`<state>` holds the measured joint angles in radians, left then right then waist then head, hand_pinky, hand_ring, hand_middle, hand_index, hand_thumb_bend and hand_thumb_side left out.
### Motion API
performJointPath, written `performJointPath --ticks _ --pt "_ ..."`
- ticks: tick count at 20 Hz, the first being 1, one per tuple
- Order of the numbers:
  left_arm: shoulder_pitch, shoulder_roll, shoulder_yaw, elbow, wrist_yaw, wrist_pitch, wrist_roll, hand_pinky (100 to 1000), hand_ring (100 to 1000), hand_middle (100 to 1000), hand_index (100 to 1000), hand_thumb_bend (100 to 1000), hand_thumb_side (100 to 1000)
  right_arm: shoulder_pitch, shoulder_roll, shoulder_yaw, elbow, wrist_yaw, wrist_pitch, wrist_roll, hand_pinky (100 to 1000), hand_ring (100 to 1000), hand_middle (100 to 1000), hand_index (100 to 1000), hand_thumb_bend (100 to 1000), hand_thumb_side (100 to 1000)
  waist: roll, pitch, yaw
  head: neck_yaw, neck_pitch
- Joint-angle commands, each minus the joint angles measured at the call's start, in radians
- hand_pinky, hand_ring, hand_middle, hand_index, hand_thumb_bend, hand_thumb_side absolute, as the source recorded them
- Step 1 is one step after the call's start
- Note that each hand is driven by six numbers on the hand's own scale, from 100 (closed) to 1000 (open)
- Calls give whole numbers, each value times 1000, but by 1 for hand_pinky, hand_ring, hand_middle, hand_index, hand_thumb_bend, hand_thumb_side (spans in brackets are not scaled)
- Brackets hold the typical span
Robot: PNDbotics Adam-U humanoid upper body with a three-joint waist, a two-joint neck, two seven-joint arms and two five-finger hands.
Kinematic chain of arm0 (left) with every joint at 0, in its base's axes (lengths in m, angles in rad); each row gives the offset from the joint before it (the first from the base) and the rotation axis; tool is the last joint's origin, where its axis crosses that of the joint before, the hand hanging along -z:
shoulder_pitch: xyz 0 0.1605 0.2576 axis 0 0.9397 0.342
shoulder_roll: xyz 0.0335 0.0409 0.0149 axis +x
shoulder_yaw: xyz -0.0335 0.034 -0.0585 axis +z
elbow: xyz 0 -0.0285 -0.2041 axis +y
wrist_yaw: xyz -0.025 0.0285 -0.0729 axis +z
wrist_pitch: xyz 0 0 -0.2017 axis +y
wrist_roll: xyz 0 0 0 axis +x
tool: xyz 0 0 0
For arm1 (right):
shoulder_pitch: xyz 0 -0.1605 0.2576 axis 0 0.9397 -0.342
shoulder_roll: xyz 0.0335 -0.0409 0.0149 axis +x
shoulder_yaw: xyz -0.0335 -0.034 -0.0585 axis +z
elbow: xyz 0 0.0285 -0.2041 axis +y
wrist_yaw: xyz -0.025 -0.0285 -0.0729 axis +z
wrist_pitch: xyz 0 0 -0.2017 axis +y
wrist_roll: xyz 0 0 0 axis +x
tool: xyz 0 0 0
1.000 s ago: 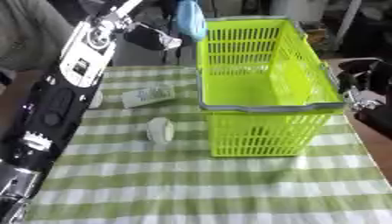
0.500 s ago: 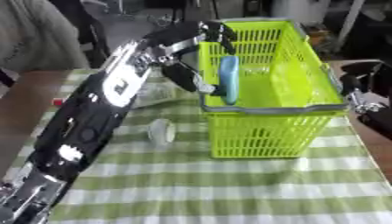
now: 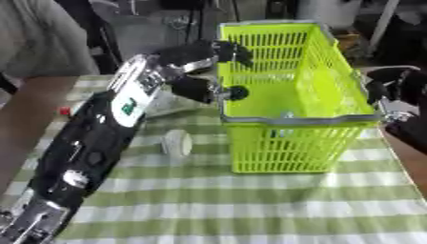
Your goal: Pick up objects on the table and place them in the box.
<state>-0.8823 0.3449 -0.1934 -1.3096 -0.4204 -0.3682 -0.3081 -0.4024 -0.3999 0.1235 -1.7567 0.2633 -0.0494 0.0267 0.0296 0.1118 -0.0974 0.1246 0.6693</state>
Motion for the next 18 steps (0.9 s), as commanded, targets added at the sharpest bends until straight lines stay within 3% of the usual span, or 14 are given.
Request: performJointPath --ticks 1,3,4,7,12,18 --pt "36 94 82 -144 242 111 171 647 745 741 747 421 756 -4 -12 -15 -15 -2 2 -8 562 553 618 776 195 553 -6 -16 9 -12 -9" --pt "85 140 112 -233 347 184 277 642 745 744 745 412 773 -1 -14 -17 -14 -1 3 -10 562 553 618 776 194 553 -8 -17 15 -17 -7" --pt "118 174 137 -252 363 228 326 633 749 753 746 390 846 0 -16 -19 -14 0 3 -11 562 554 618 777 195 553 -8 -17 21 -21 -5" --pt "277 207 223 -398 435 320 453 636 758 763 749 372 861 3 -16 -25 -14 1 4 -18 562 553 619 778 196 552 -10 -17 30 -28 -4" --pt "478 222 307 -539 386 427 491 626 752 759 751 278 853 6 -19 -29 -14 4 6 -23 562 553 619 778 196 552 -12 -16 37 -34 3" --pt "575 191 332 -554 335 486 506 614 738 744 754 248 851 7 -19 -31 -14 3 6 -24 562 553 619 778 197 552 -14 -13 42 -38 6"
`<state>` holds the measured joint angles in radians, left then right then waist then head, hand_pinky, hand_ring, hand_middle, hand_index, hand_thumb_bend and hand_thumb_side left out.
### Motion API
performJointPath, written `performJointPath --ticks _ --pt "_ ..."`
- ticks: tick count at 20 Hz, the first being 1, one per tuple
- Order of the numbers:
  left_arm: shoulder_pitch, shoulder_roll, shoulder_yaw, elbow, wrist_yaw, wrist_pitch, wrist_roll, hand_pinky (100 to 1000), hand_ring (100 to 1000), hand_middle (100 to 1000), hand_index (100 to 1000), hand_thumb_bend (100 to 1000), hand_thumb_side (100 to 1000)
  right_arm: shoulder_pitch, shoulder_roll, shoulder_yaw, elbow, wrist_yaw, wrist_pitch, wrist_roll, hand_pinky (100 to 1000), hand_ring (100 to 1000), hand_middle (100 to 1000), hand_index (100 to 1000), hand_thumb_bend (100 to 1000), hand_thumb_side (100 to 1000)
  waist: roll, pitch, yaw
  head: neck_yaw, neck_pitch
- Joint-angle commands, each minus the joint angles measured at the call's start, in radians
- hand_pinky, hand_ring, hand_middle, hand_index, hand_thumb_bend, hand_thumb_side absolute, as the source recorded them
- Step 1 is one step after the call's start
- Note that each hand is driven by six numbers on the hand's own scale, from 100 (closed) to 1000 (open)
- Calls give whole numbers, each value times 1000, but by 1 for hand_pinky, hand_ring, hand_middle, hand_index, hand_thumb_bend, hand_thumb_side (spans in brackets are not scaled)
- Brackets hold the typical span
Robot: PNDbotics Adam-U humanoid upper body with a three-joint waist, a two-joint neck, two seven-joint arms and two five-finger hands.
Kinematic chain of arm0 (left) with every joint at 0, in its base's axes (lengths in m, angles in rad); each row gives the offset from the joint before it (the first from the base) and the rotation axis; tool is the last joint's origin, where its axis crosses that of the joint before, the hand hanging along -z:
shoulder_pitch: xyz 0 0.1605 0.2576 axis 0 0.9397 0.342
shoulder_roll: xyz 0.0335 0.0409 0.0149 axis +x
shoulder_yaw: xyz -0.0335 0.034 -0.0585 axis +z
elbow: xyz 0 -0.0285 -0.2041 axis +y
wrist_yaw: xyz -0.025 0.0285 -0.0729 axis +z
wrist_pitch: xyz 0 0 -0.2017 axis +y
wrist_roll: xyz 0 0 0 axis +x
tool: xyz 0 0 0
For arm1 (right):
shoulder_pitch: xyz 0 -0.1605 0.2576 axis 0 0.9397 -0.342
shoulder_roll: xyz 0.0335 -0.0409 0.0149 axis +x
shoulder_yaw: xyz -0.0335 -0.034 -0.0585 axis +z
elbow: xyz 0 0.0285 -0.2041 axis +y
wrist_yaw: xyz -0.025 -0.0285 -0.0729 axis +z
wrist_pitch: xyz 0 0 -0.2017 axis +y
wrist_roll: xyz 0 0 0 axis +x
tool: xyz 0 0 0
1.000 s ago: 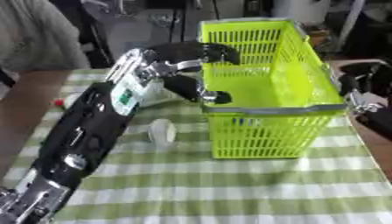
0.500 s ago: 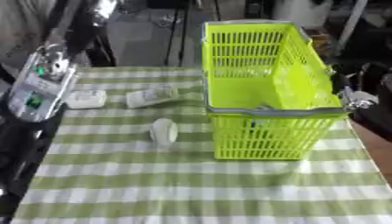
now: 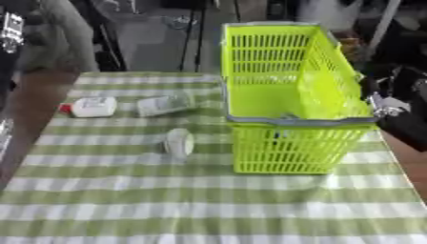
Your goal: Pick up objects on the table and place them in the box.
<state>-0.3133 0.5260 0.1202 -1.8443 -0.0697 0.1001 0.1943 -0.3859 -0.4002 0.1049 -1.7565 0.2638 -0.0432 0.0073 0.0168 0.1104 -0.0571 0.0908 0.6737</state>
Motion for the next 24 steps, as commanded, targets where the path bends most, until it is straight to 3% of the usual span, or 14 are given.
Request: performJointPath --ticks 1,24 --pt "16 4 18 -16 -17 19 -2 614 738 744 754 248 851 -10 -19 -13 -15 3 0 -6 562 553 619 778 197 552 -1 -11 2 -4 3" --pt "57 -34 -6 2 -50 11 -137 629 746 740 760 225 878 -17 -16 -12 -17 4 1 -8 563 554 622 781 201 552 -7 -8 11 -9 -1"
